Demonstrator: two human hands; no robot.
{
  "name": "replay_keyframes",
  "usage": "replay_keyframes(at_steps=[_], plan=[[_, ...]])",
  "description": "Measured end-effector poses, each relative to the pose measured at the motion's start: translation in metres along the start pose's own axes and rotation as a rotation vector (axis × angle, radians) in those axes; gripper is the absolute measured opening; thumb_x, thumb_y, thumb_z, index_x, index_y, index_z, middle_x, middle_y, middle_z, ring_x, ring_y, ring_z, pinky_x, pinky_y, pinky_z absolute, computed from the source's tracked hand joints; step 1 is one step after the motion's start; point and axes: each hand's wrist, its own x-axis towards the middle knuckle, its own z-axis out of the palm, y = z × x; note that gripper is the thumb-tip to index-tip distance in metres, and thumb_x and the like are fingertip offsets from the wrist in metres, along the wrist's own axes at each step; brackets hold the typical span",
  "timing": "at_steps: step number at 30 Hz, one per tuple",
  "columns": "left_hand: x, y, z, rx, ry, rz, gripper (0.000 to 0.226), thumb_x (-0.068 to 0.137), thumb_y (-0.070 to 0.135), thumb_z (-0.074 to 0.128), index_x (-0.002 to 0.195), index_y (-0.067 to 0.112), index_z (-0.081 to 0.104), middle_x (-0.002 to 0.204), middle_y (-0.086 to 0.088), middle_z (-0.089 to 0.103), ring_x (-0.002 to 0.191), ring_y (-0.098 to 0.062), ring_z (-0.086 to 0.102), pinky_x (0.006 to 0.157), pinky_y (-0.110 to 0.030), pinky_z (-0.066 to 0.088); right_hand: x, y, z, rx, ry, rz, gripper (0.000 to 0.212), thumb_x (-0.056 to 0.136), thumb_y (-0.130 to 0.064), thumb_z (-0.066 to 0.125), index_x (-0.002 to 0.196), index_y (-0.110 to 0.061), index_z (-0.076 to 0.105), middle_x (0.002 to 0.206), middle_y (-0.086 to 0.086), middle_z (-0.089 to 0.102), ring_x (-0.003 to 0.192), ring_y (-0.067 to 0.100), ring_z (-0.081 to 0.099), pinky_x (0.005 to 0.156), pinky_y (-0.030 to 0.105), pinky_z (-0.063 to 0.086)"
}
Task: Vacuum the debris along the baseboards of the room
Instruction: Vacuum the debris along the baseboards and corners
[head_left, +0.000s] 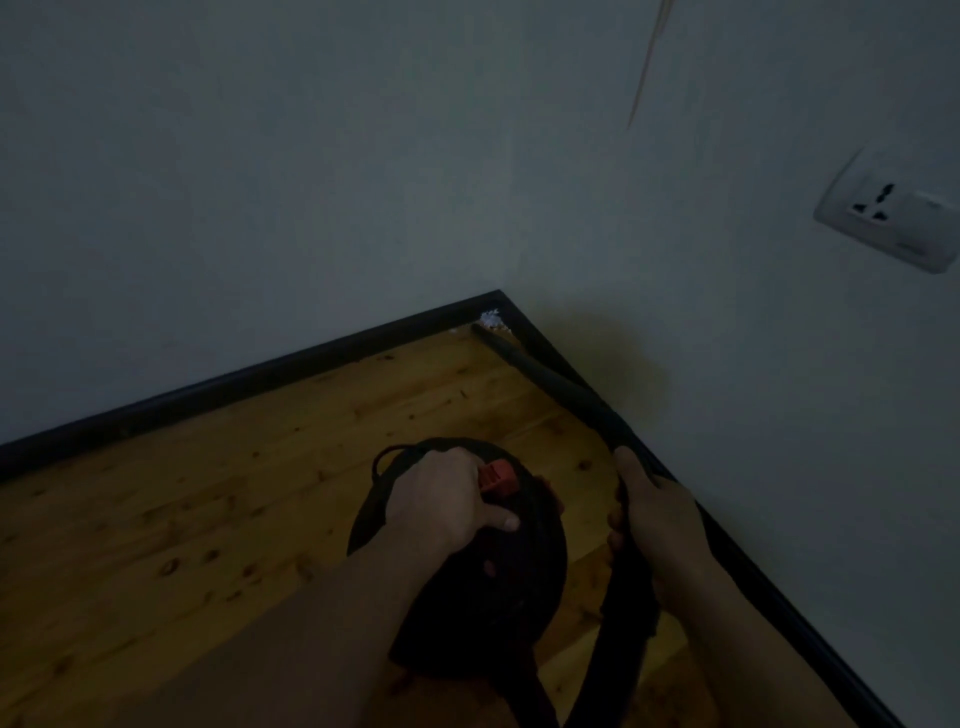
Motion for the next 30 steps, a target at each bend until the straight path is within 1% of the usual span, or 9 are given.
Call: replay_keyframes(at_steps=[3, 6, 10, 15, 17, 22, 25, 28, 30], plan=[[0.002, 0.001, 0.0, -0.011, -0.007, -0.002, 0.044, 0.062, 0.065, 0.088, 0.084, 0.033, 0.068, 0.084, 0.01, 0.068, 0.082, -0.014, 0.066, 0.063, -0.03, 0.049, 0.0, 0.0, -0.003, 0.02, 0.01, -0.002, 0.043, 0.102, -0.047, 0.058, 0.081, -0.01, 0.052, 0.053, 0.006, 0.047, 0.041, 0.019, 0.044, 0.043, 0.029, 0.042], [0.001, 0.002, -0.001, -0.012, -0.007, 0.003, 0.042, 0.063, 0.065, 0.088, 0.081, 0.034, 0.066, 0.082, 0.01, 0.067, 0.08, -0.013, 0.065, 0.059, -0.029, 0.044, 0.0, -0.001, -0.005, 0.021, 0.021, -0.013, 0.044, 0.103, -0.047, 0.058, 0.08, -0.01, 0.052, 0.054, 0.007, 0.047, 0.041, 0.019, 0.044, 0.042, 0.028, 0.042], [0.001, 0.002, -0.002, -0.016, -0.009, 0.006, 0.038, 0.064, 0.063, 0.089, 0.077, 0.036, 0.065, 0.078, 0.012, 0.066, 0.075, -0.01, 0.063, 0.053, -0.027, 0.039, 0.0, 0.001, -0.005, 0.036, 0.031, -0.018, 0.046, 0.101, -0.049, 0.058, 0.077, -0.011, 0.052, 0.054, 0.007, 0.049, 0.043, 0.02, 0.046, 0.048, 0.032, 0.044], [0.004, 0.0, 0.002, -0.017, -0.007, 0.007, 0.046, 0.062, 0.067, 0.088, 0.087, 0.032, 0.071, 0.081, 0.011, 0.068, 0.078, -0.011, 0.065, 0.063, -0.029, 0.051, 0.005, 0.001, -0.006, 0.042, 0.061, -0.01, 0.045, 0.101, -0.05, 0.059, 0.081, -0.01, 0.054, 0.06, 0.01, 0.05, 0.046, 0.021, 0.048, 0.051, 0.034, 0.045], [0.006, -0.001, 0.003, -0.013, 0.002, 0.011, 0.048, 0.062, 0.067, 0.088, 0.089, 0.031, 0.072, 0.082, 0.011, 0.068, 0.078, -0.011, 0.065, 0.069, -0.032, 0.056, 0.008, 0.001, -0.004, 0.05, 0.062, -0.006, 0.045, 0.101, -0.051, 0.059, 0.083, -0.01, 0.054, 0.061, 0.011, 0.05, 0.046, 0.022, 0.047, 0.049, 0.033, 0.046], [0.008, -0.003, 0.004, -0.005, -0.006, 0.006, 0.052, 0.061, 0.069, 0.087, 0.095, 0.032, 0.073, 0.084, 0.011, 0.069, 0.08, -0.012, 0.066, 0.074, -0.036, 0.059, 0.012, 0.001, 0.0, 0.052, 0.041, 0.009, 0.043, 0.102, -0.05, 0.058, 0.085, -0.011, 0.054, 0.06, 0.01, 0.048, 0.048, 0.022, 0.047, 0.047, 0.032, 0.045], [0.008, -0.002, 0.004, -0.003, -0.016, 0.006, 0.052, 0.062, 0.068, 0.087, 0.098, 0.032, 0.073, 0.086, 0.011, 0.069, 0.081, -0.011, 0.065, 0.07, -0.032, 0.056, 0.015, -0.001, 0.002, 0.055, 0.039, 0.018, 0.044, 0.102, -0.05, 0.057, 0.083, -0.011, 0.052, 0.058, 0.009, 0.047, 0.046, 0.021, 0.046, 0.046, 0.031, 0.044], [0.007, -0.001, 0.003, -0.004, -0.009, 0.005, 0.049, 0.063, 0.066, 0.087, 0.095, 0.033, 0.072, 0.084, 0.012, 0.067, 0.08, -0.01, 0.064, 0.058, -0.028, 0.045, 0.019, -0.002, 0.004, 0.047, 0.023, 0.015, 0.046, 0.102, -0.052, 0.056, 0.081, -0.011, 0.052, 0.057, 0.008, 0.049, 0.046, 0.021, 0.047, 0.049, 0.033, 0.045], [0.007, -0.001, 0.003, 0.001, -0.001, -0.002, 0.05, 0.061, 0.068, 0.087, 0.095, 0.034, 0.072, 0.084, 0.012, 0.067, 0.08, -0.01, 0.064, 0.055, -0.028, 0.041, 0.018, -0.004, 0.006, 0.047, 0.01, 0.016, 0.046, 0.102, -0.051, 0.056, 0.079, -0.011, 0.051, 0.054, 0.007, 0.048, 0.044, 0.02, 0.047, 0.047, 0.032, 0.045]])
